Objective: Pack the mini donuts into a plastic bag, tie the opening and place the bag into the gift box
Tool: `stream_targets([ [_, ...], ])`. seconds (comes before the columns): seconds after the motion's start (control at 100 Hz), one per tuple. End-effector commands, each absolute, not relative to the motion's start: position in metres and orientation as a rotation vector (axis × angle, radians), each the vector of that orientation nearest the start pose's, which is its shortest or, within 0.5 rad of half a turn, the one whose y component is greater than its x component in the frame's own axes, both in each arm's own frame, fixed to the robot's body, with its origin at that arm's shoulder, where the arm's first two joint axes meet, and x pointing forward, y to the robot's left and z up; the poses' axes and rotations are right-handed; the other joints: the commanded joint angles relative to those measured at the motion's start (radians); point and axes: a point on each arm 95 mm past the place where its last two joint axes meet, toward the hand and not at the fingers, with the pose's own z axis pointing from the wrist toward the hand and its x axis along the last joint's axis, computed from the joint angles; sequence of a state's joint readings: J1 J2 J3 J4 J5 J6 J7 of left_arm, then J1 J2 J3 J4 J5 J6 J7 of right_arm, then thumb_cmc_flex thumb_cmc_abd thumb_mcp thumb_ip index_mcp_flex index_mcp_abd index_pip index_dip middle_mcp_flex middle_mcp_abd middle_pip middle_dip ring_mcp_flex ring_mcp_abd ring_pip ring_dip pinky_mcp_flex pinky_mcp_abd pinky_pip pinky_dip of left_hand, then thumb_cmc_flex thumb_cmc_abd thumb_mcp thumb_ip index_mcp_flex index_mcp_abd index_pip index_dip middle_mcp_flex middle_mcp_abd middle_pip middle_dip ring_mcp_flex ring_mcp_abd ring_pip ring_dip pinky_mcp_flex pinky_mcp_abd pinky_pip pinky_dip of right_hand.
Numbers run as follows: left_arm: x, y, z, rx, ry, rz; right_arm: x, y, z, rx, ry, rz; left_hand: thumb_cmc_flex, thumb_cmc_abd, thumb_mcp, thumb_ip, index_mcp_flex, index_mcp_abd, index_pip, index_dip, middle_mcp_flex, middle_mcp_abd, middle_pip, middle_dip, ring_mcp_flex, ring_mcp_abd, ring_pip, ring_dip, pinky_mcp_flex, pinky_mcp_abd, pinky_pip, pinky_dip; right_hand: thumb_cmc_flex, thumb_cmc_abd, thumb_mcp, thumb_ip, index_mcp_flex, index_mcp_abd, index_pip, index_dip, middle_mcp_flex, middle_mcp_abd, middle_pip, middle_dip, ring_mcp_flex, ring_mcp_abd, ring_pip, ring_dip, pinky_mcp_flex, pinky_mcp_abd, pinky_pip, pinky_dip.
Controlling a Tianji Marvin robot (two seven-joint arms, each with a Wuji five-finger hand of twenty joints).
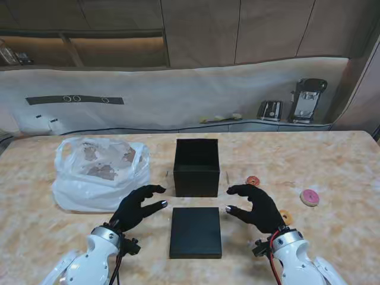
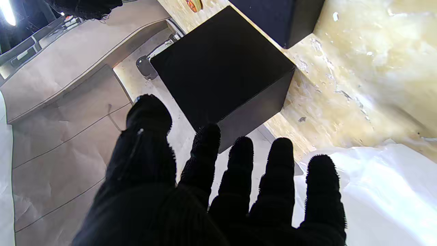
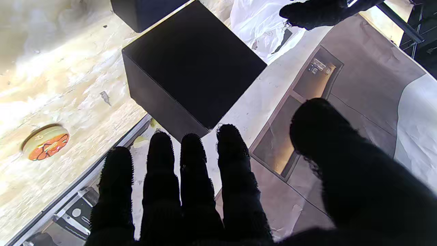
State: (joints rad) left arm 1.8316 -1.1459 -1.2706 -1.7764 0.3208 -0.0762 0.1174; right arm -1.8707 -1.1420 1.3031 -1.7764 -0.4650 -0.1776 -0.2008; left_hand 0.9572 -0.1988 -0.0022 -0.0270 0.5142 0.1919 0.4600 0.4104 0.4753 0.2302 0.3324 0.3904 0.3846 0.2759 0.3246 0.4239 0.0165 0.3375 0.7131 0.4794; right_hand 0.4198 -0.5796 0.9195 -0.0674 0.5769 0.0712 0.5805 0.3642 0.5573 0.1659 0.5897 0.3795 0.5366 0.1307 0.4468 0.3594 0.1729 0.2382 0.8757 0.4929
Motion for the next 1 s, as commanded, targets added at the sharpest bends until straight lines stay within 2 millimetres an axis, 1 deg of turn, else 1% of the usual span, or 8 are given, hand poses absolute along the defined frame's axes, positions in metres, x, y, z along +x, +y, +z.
stream_targets([
  [0.0, 0.326, -0.021, -0.337, -1.906, 0.982, -1.998, 0.316, 0.012, -0.335, -2.076, -1.237, -2.466, 0.007, 0.023, -0.011, 0.002, -0.01, -0.017, 0.004, 0.004, -0.022, -0.013, 0.003, 0.003, -0.018, -0.009, 0.008, 0.009, -0.015, -0.009, 0.004, -0.004, -0.023, 0.014, 0.008, 0.019, -0.026, 0.004, -0.001, -0.009, -0.028, -0.016, 0.003, -0.038, -0.02, -0.019, -0.002, -0.007, -0.003, -0.011, 0.012, 0.021],
  [0.3, 0.327, -0.022, -0.335, -1.907, 0.981, -2.001, 0.316, 0.014, -0.335, -2.091, -1.228, -2.461, 0.007, 0.021, -0.012, 0.001, -0.009, -0.016, 0.004, 0.004, -0.018, -0.011, 0.004, 0.004, -0.018, -0.008, 0.008, 0.009, -0.016, -0.009, 0.003, -0.004, -0.02, 0.019, 0.006, 0.019, -0.024, 0.007, 0.007, -0.013, -0.028, -0.015, 0.004, -0.038, -0.02, -0.019, -0.001, -0.007, -0.005, -0.01, 0.014, 0.023],
  [0.52, 0.326, -0.022, -0.327, -1.878, 0.981, -2.011, 0.317, 0.013, -0.327, -2.066, -1.234, -2.483, 0.007, 0.016, -0.012, 0.001, -0.012, -0.014, 0.002, 0.004, -0.018, -0.013, 0.004, 0.003, -0.017, -0.008, 0.009, 0.009, -0.015, -0.007, 0.004, -0.003, -0.021, 0.018, 0.006, 0.019, -0.018, 0.005, 0.009, -0.016, -0.028, -0.016, 0.004, -0.039, -0.021, -0.02, -0.001, -0.007, -0.005, -0.01, 0.013, 0.023],
  [0.66, 0.327, -0.021, -0.319, -1.84, 0.978, -2.02, 0.319, 0.012, -0.323, -2.056, -1.226, -2.502, 0.009, 0.014, -0.011, 0.001, -0.008, -0.007, 0.005, 0.005, -0.018, -0.012, 0.005, 0.005, -0.014, -0.006, 0.013, 0.012, -0.008, -0.008, 0.018, 0.005, -0.021, 0.018, 0.005, 0.019, -0.015, 0.004, 0.01, -0.017, -0.028, -0.015, 0.004, -0.038, -0.021, -0.019, -0.001, -0.007, -0.005, -0.01, 0.011, 0.022],
  [0.77, 0.329, -0.018, -0.31, -1.777, 0.997, -2.023, 0.319, 0.011, -0.323, -2.053, -1.222, -2.511, 0.023, 0.008, -0.008, 0.002, -0.009, -0.001, 0.014, 0.011, -0.013, -0.011, 0.017, 0.012, -0.007, -0.007, 0.025, 0.018, -0.007, -0.006, 0.032, 0.011, -0.022, 0.018, 0.006, 0.019, -0.012, 0.004, 0.01, -0.018, -0.028, -0.016, 0.004, -0.038, -0.021, -0.02, -0.002, -0.007, -0.005, -0.01, 0.011, 0.022],
  [0.89, 0.331, -0.01, -0.296, -1.688, 1.014, -2.019, 0.32, 0.011, -0.325, -2.058, -1.211, -2.513, 0.048, 0.0, -0.004, 0.004, -0.007, 0.006, 0.031, 0.02, 0.011, -0.007, 0.049, 0.041, 0.014, -0.006, 0.067, 0.048, 0.003, -0.006, 0.07, 0.026, -0.02, 0.018, 0.006, 0.019, -0.011, 0.004, 0.01, -0.019, -0.028, -0.018, 0.005, -0.038, -0.021, -0.019, -0.002, -0.007, -0.005, -0.01, 0.011, 0.022],
  [0.91, 0.332, -0.009, -0.293, -1.671, 1.016, -2.015, 0.32, 0.011, -0.326, -2.06, -1.207, -2.514, 0.05, -0.002, -0.004, 0.004, -0.007, 0.008, 0.033, 0.021, 0.007, -0.008, 0.049, 0.043, 0.015, 0.004, 0.07, 0.051, 0.005, -0.006, 0.074, 0.027, -0.02, 0.018, 0.006, 0.019, -0.011, 0.004, 0.01, -0.019, -0.028, -0.016, 0.005, -0.038, -0.021, -0.019, -0.001, -0.007, -0.005, -0.01, 0.011, 0.022],
  [0.99, 0.334, -0.002, -0.281, -1.604, 1.021, -1.995, 0.321, 0.011, -0.327, -2.068, -1.196, -2.514, 0.056, -0.005, -0.004, 0.005, -0.005, 0.012, 0.05, 0.032, 0.016, -0.005, 0.064, 0.061, 0.022, 0.008, 0.094, 0.072, 0.013, -0.005, 0.114, 0.041, -0.02, 0.018, 0.006, 0.019, -0.009, 0.005, 0.011, -0.019, -0.029, -0.015, 0.004, -0.038, -0.022, -0.019, -0.001, -0.007, -0.006, -0.01, 0.011, 0.022],
])
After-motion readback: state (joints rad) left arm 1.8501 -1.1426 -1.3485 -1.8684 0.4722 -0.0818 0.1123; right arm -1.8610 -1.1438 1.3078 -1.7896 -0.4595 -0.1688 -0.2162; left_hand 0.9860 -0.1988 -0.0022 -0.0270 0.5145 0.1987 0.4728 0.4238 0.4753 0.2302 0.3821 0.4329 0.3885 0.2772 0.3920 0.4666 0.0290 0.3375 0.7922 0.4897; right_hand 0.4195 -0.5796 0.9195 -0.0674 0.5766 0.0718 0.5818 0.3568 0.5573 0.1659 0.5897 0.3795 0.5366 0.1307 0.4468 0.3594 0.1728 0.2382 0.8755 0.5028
